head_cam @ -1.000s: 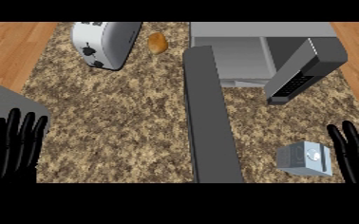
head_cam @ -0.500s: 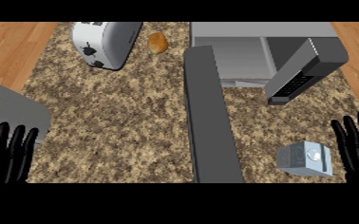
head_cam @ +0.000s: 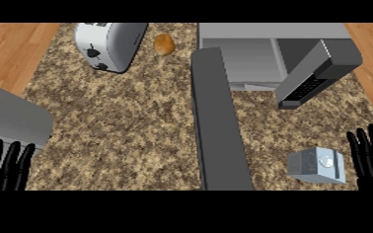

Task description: Pick up the milk, place it into the microwave and close the microwave

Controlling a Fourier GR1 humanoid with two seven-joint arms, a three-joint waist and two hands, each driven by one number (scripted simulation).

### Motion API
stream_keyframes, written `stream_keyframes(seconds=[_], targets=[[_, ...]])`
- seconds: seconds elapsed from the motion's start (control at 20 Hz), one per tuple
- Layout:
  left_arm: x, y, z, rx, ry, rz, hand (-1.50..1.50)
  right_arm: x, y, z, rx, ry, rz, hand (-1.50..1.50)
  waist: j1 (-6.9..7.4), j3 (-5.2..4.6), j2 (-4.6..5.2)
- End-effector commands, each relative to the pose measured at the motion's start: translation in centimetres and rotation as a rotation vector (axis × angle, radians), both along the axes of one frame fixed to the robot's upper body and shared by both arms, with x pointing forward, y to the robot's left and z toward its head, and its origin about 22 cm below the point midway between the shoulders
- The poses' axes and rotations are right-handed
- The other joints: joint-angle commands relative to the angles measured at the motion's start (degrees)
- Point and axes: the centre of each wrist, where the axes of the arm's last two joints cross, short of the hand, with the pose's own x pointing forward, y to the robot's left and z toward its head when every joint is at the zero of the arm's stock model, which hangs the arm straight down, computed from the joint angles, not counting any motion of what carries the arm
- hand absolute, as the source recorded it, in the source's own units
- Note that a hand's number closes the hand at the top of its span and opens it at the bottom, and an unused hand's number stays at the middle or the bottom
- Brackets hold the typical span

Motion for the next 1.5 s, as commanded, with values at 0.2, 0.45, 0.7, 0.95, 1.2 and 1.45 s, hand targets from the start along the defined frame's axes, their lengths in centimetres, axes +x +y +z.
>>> stream_keyframes(seconds=[0.2, 0.45, 0.7, 0.95, 1.2, 1.45], targets=[[-0.4, 0.3, -1.2, 0.009, 0.000, -0.005, -1.50, -2.5, -2.0, -6.1, 0.000, 0.028, -0.026, -1.50, -0.06, 0.00, -0.01], [-0.7, -0.6, 1.3, 0.007, -0.016, -0.013, -1.50, -0.5, -4.4, -6.5, -0.025, 0.023, -0.024, -1.50, 0.06, 0.00, 0.03], [-0.3, -1.9, 0.2, -0.006, -0.011, -0.001, -1.50, -0.3, -5.0, -8.7, -0.070, 0.044, 0.011, -1.50, 0.07, 0.00, 0.03], [-0.8, -1.4, 0.6, 0.000, 0.001, -0.017, -1.50, 0.7, -3.5, -10.6, -0.063, 0.005, 0.027, -1.50, 0.15, 0.00, 0.03], [-1.6, 0.8, -0.5, -0.017, -0.004, -0.005, -1.50, 2.2, -4.4, -10.9, -0.072, 0.051, -0.017, -1.50, 0.22, -0.02, 0.02], [-1.4, 0.7, 0.8, 0.007, -0.001, -0.011, -1.50, 3.3, -5.7, -12.4, -0.156, 0.089, -0.137, -1.50, 0.33, 0.00, 0.09]])
